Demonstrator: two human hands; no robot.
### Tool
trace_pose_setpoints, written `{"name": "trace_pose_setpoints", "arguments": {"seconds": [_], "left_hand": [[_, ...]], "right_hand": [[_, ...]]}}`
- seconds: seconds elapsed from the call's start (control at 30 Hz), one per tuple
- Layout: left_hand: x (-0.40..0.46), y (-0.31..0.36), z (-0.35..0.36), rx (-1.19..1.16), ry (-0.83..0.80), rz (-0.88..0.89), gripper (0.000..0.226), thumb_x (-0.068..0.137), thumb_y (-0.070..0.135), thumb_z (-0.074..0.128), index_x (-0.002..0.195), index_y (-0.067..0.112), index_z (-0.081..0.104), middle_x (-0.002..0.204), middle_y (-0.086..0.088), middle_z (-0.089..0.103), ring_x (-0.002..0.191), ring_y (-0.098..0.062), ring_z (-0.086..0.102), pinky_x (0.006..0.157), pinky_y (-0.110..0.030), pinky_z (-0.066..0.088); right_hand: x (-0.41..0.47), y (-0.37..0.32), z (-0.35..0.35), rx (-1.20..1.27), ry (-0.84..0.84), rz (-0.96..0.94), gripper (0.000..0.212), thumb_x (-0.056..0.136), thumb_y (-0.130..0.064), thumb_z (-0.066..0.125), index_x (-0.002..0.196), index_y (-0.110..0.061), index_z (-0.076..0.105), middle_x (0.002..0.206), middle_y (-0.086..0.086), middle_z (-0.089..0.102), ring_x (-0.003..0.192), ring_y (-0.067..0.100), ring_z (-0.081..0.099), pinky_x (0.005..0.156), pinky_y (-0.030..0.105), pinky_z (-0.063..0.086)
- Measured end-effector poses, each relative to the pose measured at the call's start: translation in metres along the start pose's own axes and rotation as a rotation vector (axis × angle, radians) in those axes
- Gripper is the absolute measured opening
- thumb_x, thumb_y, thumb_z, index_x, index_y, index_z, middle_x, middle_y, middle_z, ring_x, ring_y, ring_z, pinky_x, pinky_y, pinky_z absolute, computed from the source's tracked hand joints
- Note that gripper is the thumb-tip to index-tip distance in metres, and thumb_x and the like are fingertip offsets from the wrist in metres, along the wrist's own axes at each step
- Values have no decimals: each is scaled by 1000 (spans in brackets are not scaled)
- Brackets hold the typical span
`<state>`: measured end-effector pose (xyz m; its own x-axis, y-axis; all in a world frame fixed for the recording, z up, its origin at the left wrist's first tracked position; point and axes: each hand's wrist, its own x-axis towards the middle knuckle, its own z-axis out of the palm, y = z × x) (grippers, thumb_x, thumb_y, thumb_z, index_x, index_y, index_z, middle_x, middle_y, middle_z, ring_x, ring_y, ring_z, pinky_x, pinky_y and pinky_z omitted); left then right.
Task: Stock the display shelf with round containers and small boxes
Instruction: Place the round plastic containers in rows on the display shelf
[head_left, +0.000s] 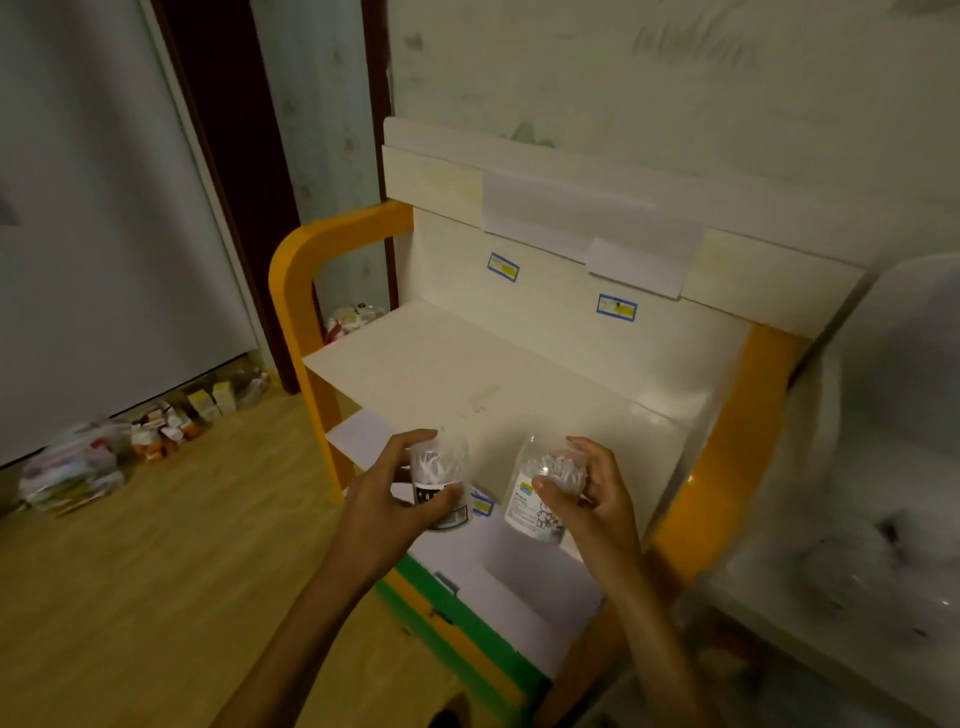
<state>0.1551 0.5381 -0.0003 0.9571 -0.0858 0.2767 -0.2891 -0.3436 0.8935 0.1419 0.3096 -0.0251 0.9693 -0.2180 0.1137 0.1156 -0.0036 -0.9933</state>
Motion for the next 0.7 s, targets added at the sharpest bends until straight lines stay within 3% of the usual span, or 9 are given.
{"name": "trace_pose_setpoints", "arguments": {"seconds": [0.13,0.5,0.6,0.7], "left_hand": [[73,-18,6,15,-56,15,52,74,26,79,118,30,53,107,11,64,92,-3,60,56,-16,51],[224,-43,54,5,-274,70,56,72,26,79,121,29,52,112,15,60,93,0,59,66,-9,49],[254,-51,73,-14,-354,81,56,73,26,79,122,27,51,112,12,61,95,-1,59,66,-6,47],[283,-63,90,-21,-438,86,56,74,27,78,124,26,51,112,10,61,96,-3,59,66,-5,46]], "right_hand": [[54,8,10,-15,50,7,48,77,-16,76,113,-38,53,111,-13,64,98,13,66,67,26,57],[157,22,1,-53,344,36,40,77,-16,76,107,-34,57,102,-9,67,89,11,68,62,37,60],[175,34,-7,-114,437,59,38,75,-20,79,104,-32,58,97,-10,67,85,12,68,58,31,58],[190,49,-13,-185,519,77,41,72,-23,81,104,-32,58,100,-9,67,87,11,67,66,29,58]]}}
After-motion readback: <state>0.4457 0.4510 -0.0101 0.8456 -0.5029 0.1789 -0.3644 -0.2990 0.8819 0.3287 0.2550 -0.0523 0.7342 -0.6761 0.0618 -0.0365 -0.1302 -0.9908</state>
